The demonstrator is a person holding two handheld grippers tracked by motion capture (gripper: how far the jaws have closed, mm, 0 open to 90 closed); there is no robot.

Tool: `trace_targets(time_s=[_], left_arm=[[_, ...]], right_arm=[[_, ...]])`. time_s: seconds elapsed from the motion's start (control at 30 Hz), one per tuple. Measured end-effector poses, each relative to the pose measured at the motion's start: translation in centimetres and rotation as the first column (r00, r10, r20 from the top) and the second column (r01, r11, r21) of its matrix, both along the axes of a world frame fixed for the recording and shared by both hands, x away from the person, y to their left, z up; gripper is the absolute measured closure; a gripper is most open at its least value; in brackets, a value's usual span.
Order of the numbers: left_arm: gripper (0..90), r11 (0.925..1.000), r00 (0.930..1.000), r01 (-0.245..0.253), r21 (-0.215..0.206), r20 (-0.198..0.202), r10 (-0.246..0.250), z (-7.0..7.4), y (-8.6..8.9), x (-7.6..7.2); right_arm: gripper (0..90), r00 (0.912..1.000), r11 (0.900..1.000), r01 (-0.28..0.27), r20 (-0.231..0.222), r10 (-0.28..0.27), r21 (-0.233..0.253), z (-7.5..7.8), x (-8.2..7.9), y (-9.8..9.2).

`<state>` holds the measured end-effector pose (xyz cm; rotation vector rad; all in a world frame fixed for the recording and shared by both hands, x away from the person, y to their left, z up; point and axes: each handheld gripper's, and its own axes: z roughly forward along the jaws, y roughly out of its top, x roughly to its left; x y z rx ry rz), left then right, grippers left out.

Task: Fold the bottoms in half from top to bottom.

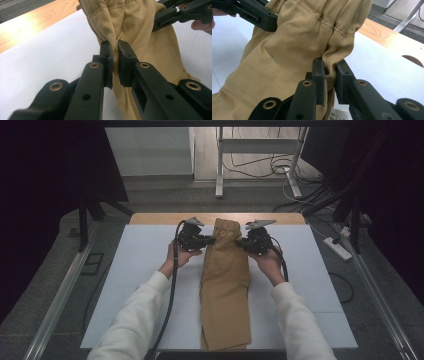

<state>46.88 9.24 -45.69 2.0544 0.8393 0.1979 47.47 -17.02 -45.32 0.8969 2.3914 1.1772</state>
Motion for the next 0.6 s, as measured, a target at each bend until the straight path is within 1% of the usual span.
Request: trace_targets(time_s=[0.3, 0.33, 0.6], left_arm=[[82.5, 0.9998, 0.9998, 0.018, -0.007, 0.012, -0.018, 0.1, 0.1, -1.3], [82.5, 0.9998, 0.9998, 0.02, -0.008, 0.01, -0.02, 0.1, 0.1, -1.5], [82.5, 0.9994, 0.9995, 0.031, -0.015, 0.005, -0.031, 0.1, 0.3, -2.2]], right_arm=[[79.5, 0.9999, 1.0, -0.015, -0.002, 0.015, 0.012, 0.1, -1.1, -0.4], [79.5, 0.9998, 1.0, -0.017, -0.005, 0.017, 0.019, 0.1, -1.2, -0.5], [80.2, 0.9993, 0.999, -0.031, -0.021, 0.031, 0.034, 0.1, -1.9, -0.6]])
